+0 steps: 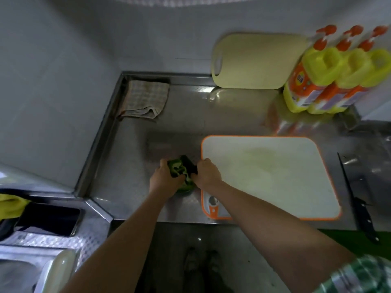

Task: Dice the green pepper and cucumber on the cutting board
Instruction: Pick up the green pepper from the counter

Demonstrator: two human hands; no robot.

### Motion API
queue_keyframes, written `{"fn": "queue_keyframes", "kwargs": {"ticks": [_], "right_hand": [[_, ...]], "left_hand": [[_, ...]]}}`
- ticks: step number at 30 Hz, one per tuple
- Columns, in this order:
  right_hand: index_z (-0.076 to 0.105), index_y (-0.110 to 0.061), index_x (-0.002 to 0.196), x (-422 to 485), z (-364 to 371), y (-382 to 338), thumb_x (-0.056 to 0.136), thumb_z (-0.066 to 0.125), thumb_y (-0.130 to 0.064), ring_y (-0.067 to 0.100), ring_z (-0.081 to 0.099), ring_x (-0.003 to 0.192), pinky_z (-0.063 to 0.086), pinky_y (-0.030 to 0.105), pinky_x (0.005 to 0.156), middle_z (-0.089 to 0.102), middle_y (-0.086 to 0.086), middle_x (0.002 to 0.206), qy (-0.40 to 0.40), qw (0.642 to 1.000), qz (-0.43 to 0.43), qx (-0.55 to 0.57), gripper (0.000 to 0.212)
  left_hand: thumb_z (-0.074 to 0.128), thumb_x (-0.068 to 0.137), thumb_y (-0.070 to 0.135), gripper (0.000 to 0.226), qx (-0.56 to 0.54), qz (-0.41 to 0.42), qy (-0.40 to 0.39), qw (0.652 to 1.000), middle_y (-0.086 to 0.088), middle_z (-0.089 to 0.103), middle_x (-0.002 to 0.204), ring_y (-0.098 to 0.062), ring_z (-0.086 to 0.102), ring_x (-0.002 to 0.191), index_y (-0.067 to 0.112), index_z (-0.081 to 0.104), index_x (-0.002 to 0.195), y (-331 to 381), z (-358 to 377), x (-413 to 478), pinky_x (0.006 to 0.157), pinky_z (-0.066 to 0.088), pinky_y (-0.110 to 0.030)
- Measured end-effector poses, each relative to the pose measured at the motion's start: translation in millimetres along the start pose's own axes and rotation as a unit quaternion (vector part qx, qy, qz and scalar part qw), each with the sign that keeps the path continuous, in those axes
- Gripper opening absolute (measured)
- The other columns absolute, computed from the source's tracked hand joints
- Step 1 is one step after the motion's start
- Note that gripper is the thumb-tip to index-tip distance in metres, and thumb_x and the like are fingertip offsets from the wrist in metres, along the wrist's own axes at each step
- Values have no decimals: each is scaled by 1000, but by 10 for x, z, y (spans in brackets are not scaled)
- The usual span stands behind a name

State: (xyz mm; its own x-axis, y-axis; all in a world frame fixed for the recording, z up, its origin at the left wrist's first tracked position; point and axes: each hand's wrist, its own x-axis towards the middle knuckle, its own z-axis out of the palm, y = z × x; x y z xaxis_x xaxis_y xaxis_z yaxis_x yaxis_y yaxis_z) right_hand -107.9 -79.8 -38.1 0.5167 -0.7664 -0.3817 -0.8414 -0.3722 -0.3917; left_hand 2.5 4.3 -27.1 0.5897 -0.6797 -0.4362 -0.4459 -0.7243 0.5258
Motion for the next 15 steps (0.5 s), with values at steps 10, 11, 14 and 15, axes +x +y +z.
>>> {"fn": "queue_keyframes", "kwargs": {"ticks": [10, 11, 14, 15], "right_hand": [[57, -5, 102, -402, -514, 980, 87, 64, -23, 32, 62, 87, 40, 30, 61, 61, 14, 98, 112, 967, 143, 178, 25], [58, -5, 105, -478, -528, 1107, 88, 64, -23, 32, 61, 91, 39, 29, 63, 62, 13, 101, 110, 967, 156, 171, 26], [60, -7, 107, -668, -512, 1422, 90, 63, -24, 31, 62, 96, 40, 30, 66, 65, 12, 103, 100, 963, 189, 163, 25], [61, -7, 108, -707, -504, 1492, 90, 63, -25, 31, 62, 96, 42, 30, 67, 66, 12, 102, 96, 962, 196, 161, 25]], "left_hand": [[66, 87, 39, 60, -24, 82, -47, 995, -15, 58, 120, -36, 58, 109, 8, 35, 128, 899, 389, -238, 88, 46, -37], [67, 86, 38, 59, -34, 96, -63, 993, -15, 59, 117, -37, 61, 104, 8, 36, 126, 979, 509, -276, 87, 51, -40], [68, 86, 33, 57, -63, 109, -105, 986, -18, 57, 115, -39, 63, 96, 6, 36, 124, 1121, 830, -354, 80, 55, -49], [68, 87, 31, 57, -68, 107, -119, 985, -19, 55, 118, -39, 61, 99, 4, 35, 126, 1140, 899, -362, 83, 54, -50]]}}
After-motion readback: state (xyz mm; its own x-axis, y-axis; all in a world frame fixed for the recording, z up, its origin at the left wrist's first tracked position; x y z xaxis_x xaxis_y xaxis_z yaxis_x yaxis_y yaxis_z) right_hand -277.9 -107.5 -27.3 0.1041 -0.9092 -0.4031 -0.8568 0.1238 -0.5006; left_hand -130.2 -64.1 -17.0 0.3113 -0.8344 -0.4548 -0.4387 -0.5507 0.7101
